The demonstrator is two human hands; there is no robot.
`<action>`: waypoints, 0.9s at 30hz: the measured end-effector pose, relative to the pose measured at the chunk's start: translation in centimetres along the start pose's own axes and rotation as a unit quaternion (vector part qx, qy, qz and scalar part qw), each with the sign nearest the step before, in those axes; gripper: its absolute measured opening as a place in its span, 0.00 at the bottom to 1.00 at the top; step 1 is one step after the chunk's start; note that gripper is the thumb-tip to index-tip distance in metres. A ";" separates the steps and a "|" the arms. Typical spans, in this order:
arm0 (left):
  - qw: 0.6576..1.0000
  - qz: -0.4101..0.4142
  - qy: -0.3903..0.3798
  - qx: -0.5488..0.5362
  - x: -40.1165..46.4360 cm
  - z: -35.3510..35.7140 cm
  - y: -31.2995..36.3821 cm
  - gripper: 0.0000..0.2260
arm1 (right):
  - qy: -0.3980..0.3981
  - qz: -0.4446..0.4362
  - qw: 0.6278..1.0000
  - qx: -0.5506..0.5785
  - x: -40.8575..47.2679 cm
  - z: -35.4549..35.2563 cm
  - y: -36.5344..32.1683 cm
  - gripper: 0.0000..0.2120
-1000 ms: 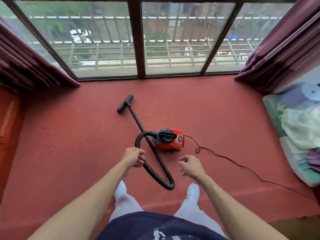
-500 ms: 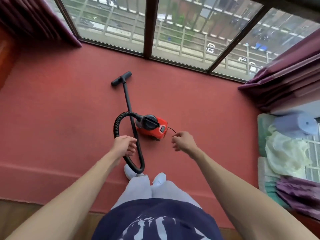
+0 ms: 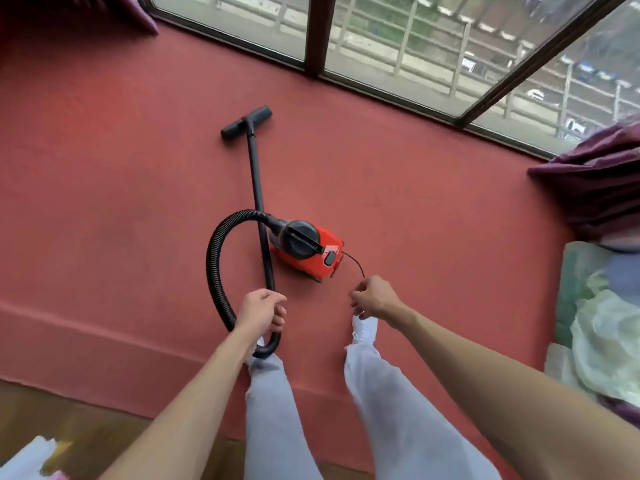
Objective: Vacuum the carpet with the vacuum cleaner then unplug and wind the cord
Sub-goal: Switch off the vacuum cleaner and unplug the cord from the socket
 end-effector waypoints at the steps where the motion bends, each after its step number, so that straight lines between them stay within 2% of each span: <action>1: 1.000 0.001 -0.002 -0.002 2.5 1.6 0.1 0.05 | 0.004 0.002 1.000 0.003 2.9 -0.1 0.5 0.12; 3: 0.999 0.011 0.004 0.030 7.9 5.1 -0.1 0.06 | 0.019 0.013 0.999 0.026 8.3 -0.1 2.0 0.10; 5: 0.987 0.077 0.035 0.138 13.8 7.9 0.4 0.08 | 0.030 0.032 0.997 0.064 13.7 0.8 3.6 0.10; 6: 0.968 0.123 0.046 0.215 16.7 9.3 0.8 0.09 | 0.026 0.042 0.995 0.085 16.4 1.6 4.6 0.09; 9: 0.879 0.256 0.068 0.396 24.7 13.4 2.0 0.14 | 0.020 0.066 0.985 0.157 24.5 4.7 8.1 0.09; 11: 0.801 0.333 0.083 0.490 29.1 15.8 1.9 0.16 | 0.018 0.073 0.978 0.195 29.3 7.3 10.6 0.08; 14: 0.705 0.351 0.080 0.611 34.4 17.6 -0.4 0.18 | 0.018 0.082 0.970 0.228 34.5 10.7 13.3 0.09; 17: 0.651 0.357 0.064 0.667 37.5 17.7 -2.5 0.20 | 0.044 0.088 0.957 0.273 37.5 12.3 14.1 0.09; 18: 0.648 0.366 0.065 0.665 38.1 17.6 -2.6 0.20 | 0.056 0.092 0.951 0.288 38.3 12.5 14.1 0.09; 23: 0.686 0.345 0.081 0.635 40.3 16.9 -0.6 0.13 | 0.084 0.118 0.932 0.334 40.3 13.3 14.6 0.07; 27: 0.715 0.314 0.062 0.621 41.7 16.9 0.1 0.10 | 0.088 0.132 0.926 0.341 40.9 13.5 15.4 0.10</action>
Point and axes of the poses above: each hand's wrist, its own x-axis towards the middle knuckle, its own z-axis out of the palm, y = z × x, the point moved 6 cm from there along x, towards the middle knuckle, and after that the axes turned 3 degrees about -z, right-handed, at the moved point
